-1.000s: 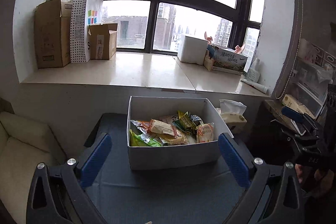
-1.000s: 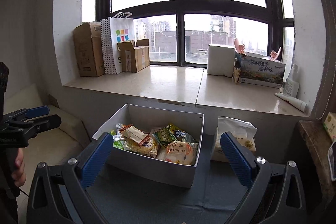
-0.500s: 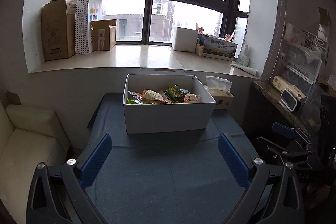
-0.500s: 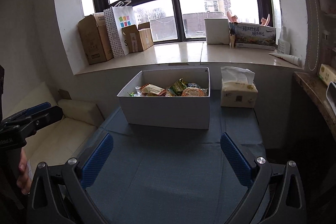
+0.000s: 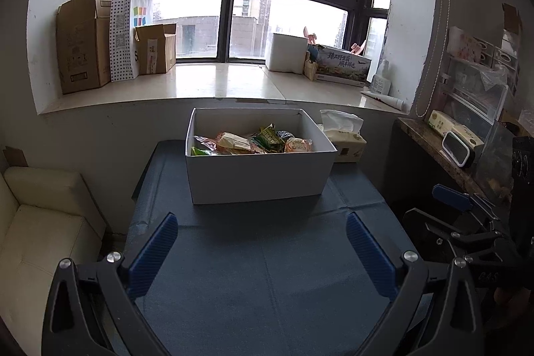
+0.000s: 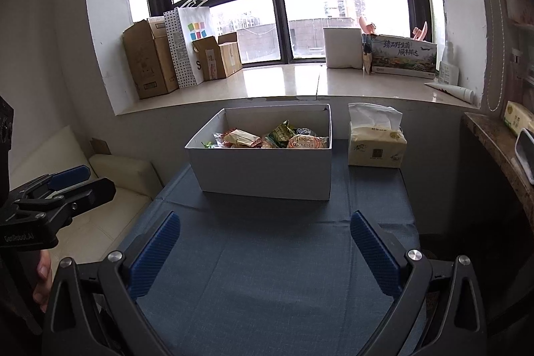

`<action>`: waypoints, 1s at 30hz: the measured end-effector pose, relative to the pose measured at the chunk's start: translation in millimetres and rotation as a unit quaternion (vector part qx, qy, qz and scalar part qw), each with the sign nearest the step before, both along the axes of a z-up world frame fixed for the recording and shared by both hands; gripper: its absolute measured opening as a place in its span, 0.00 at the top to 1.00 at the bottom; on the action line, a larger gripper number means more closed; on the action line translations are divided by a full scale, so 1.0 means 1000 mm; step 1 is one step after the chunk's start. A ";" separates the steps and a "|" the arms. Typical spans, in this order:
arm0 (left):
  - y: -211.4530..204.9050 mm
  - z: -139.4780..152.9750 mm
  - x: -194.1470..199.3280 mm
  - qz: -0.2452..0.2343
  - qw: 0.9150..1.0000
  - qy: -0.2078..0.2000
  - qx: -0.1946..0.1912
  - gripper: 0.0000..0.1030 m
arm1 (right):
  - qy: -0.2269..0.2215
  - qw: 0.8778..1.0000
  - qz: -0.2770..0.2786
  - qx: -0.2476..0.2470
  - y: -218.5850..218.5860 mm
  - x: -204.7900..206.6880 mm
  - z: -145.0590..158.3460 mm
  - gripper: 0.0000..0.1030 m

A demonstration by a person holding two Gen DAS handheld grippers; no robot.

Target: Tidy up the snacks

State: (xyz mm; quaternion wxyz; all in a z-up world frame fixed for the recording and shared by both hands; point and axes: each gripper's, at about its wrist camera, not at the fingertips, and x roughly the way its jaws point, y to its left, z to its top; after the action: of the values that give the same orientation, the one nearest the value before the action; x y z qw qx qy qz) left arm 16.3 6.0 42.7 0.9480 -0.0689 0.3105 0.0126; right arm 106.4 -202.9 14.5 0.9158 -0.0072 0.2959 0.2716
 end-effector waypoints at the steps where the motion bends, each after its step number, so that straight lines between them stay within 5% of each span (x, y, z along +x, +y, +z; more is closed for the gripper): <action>1: 0.000 -0.001 0.000 -0.001 1.000 0.000 -0.001 0.00 | 0.000 1.000 0.000 0.001 0.000 0.000 0.000 0.00; 30: 0.002 -0.008 0.001 -0.001 1.000 0.010 -0.009 0.00 | 0.014 1.000 0.009 0.017 -0.003 0.001 -0.003 0.00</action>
State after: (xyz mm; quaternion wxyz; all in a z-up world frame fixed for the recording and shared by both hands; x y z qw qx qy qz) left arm 17.2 8.3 34.6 0.9441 -0.0767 0.3204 0.0092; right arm 107.1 -205.5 11.2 0.9089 0.0101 0.3042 0.2850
